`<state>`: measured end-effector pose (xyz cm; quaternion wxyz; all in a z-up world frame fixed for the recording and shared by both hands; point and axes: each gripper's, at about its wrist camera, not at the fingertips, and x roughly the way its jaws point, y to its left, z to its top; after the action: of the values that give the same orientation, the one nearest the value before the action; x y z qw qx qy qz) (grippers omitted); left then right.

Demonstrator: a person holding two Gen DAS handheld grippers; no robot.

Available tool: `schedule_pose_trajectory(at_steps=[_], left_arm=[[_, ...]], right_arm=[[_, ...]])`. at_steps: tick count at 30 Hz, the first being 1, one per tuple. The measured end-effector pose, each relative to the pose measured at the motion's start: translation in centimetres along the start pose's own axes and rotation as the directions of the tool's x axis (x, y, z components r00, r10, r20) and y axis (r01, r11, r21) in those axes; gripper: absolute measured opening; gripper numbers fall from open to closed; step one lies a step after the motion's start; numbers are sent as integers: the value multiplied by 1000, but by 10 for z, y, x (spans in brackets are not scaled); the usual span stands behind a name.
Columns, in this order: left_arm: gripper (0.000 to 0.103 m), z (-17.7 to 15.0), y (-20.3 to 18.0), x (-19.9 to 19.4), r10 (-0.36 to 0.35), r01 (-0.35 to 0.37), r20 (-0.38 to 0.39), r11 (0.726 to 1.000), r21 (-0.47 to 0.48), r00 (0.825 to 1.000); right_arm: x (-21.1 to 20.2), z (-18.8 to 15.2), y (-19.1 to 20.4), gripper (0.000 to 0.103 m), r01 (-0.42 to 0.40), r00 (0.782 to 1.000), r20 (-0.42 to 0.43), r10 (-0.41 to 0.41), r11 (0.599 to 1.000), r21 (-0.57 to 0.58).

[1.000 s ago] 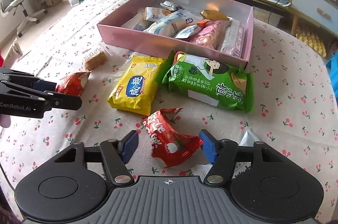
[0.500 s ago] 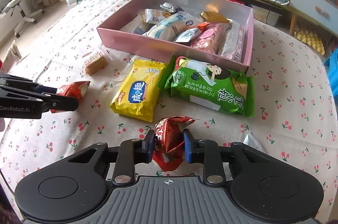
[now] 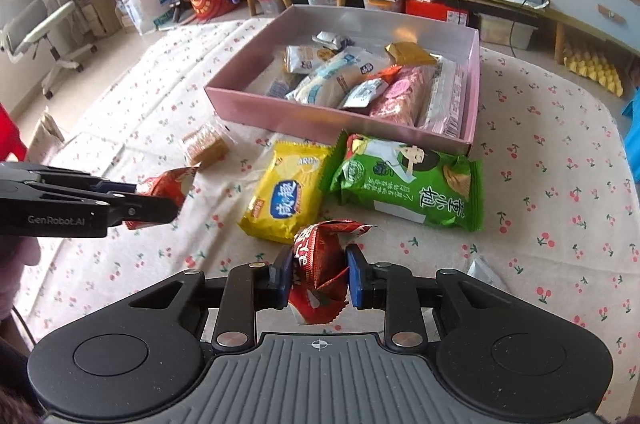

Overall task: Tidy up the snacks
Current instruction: 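Grasp a red candy pack with the left gripper while the right grasps another red pack, then carry both red candy packs into the pink box and open both grippers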

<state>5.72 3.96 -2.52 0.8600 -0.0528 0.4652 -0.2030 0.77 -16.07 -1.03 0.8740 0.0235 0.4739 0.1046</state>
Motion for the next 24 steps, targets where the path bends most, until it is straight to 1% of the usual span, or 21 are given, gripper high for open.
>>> schedule_pose_trajectory(at_steps=[8,12,16,21,24], left_arm=[[30,14,2,-8,-21,23,53,999,-34,998],[30,24,1,-8,-40,44,80,998,-47,996],[30,32,-2,-4,-70,75,90,996,-49,993],[30,42,-8,2,-86,91,125,995,-32,988],[30,46,-7,5,-90,98,133,994,-54,987]], right_arm=[[-9,14,4,26,-16,999,52,15,999,28],[-9,26,2,26,-24,997,81,19,998,63],[-7,41,-4,26,-52,993,115,38,990,128],[3,59,-17,26,-84,987,153,53,975,205],[12,65,-27,26,-98,985,162,56,960,262]])
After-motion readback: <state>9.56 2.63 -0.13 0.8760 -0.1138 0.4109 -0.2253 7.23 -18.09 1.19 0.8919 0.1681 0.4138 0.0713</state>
